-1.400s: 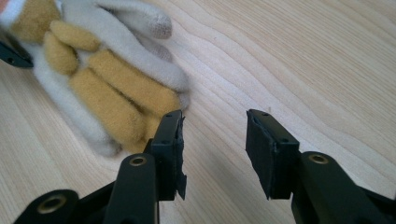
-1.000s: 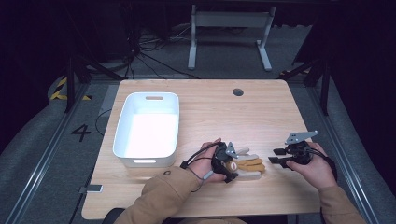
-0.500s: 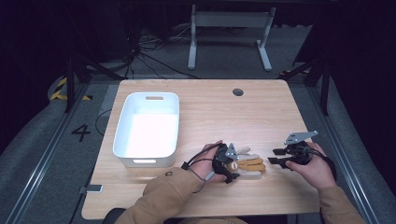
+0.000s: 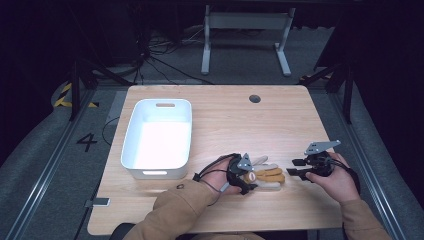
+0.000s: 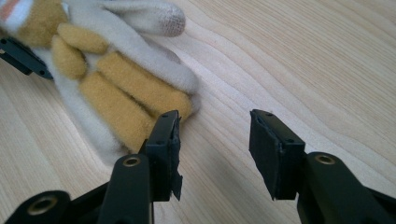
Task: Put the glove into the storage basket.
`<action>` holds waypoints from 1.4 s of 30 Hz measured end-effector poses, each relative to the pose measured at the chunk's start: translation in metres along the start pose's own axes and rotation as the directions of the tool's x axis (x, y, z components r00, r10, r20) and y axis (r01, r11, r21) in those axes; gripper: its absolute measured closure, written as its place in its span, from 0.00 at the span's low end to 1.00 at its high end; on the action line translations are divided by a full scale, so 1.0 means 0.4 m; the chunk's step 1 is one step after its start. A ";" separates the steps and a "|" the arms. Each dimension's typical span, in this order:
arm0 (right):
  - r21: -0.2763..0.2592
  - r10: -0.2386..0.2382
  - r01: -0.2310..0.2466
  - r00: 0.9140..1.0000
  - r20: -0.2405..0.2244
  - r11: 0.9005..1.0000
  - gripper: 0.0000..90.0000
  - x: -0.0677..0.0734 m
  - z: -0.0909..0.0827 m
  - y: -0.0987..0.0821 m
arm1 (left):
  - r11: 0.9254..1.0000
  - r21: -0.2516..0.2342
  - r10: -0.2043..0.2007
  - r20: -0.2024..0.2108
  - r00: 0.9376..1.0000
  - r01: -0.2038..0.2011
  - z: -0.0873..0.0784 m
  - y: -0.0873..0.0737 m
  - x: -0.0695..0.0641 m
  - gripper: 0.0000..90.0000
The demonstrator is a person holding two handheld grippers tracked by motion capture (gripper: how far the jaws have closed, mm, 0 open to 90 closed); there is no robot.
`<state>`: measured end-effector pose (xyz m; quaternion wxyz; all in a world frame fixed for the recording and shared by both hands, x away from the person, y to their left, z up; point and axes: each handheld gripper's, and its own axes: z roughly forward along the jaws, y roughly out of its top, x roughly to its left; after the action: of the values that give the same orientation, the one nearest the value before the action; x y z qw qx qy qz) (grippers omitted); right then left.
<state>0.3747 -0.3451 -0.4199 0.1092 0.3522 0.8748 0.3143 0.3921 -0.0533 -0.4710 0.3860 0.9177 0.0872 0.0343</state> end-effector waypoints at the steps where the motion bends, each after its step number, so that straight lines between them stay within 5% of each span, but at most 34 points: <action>1: 0.001 0.000 0.000 1.000 0.000 1.000 0.60 0.000 0.001 0.000 | 1.000 -0.009 0.007 0.008 1.000 -0.007 -0.001 -0.001 0.000 0.36; 10: -0.003 -0.001 0.001 1.000 0.001 1.000 0.60 0.001 0.002 0.000 | 0.999 -0.024 0.023 0.011 1.000 -0.022 -0.005 -0.004 -0.007 0.54; 24: -0.033 0.001 -0.001 1.000 0.003 0.999 0.60 0.000 -0.007 0.002 | 0.999 -0.014 -0.041 -0.022 0.999 0.041 -0.007 0.005 -0.024 0.68; 27: -0.041 0.003 -0.003 1.000 0.007 0.999 0.60 -0.004 -0.011 0.001 | 0.994 0.019 -0.108 -0.009 0.994 0.108 -0.013 0.014 -0.024 0.68; 34: -0.070 0.019 -0.018 1.000 0.015 0.997 0.60 -0.016 -0.029 0.008 | 0.985 0.016 -0.173 0.010 0.985 0.173 -0.043 0.028 -0.021 0.68; 36: -0.081 0.020 -0.019 1.000 0.015 0.997 0.60 -0.018 -0.029 0.012 | 0.979 0.024 -0.203 0.010 0.979 0.203 -0.058 0.035 -0.020 0.68; 38: -0.082 0.019 -0.018 1.000 0.011 0.996 0.60 -0.021 -0.025 0.020 | 0.967 0.016 -0.256 0.019 0.967 0.255 -0.077 0.041 -0.017 0.68; 42: -0.081 0.015 -0.015 1.000 0.000 0.997 0.60 -0.023 -0.015 0.028 | 0.958 -0.016 -0.287 -0.015 0.958 0.287 -0.116 0.049 -0.010 0.68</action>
<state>0.3848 -0.3480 -0.4086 0.1213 0.3540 0.8587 0.3502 0.3847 -0.0350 -0.4247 0.3922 0.8925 0.2224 -0.0137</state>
